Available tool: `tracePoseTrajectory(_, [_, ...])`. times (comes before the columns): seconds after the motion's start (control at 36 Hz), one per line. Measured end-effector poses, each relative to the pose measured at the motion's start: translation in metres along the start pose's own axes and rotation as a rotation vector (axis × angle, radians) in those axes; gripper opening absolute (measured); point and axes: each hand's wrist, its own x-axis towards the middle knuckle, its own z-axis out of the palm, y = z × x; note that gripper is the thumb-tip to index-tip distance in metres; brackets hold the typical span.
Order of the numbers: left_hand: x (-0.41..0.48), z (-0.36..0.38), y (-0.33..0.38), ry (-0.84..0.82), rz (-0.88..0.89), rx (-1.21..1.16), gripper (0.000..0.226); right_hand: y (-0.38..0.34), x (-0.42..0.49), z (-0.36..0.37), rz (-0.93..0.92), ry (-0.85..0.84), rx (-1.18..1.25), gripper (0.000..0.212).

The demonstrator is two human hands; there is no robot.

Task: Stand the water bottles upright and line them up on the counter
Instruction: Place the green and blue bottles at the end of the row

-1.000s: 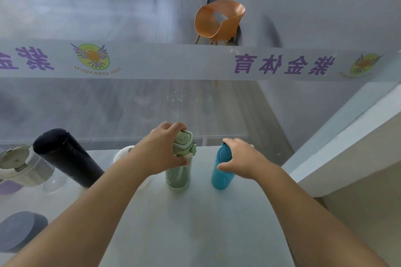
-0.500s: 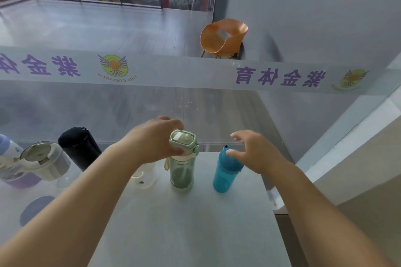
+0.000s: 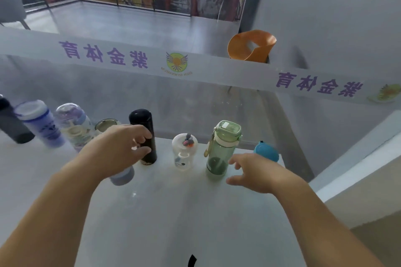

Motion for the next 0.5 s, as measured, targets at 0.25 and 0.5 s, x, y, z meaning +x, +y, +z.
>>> tracePoseTrajectory(0.25, [-0.054, -0.019, -0.106, -0.045, -0.219, -0.044, 0.024, -0.119, 0.026, 0.039, -0.128, 0.032, 0.006, 0.055])
tracePoseTrajectory(0.5, [-0.08, -0.016, -0.164, -0.143, -0.3, 0.018, 0.024, -0.21, 0.051, 0.07, -0.234, 0.142, -0.003, 0.065])
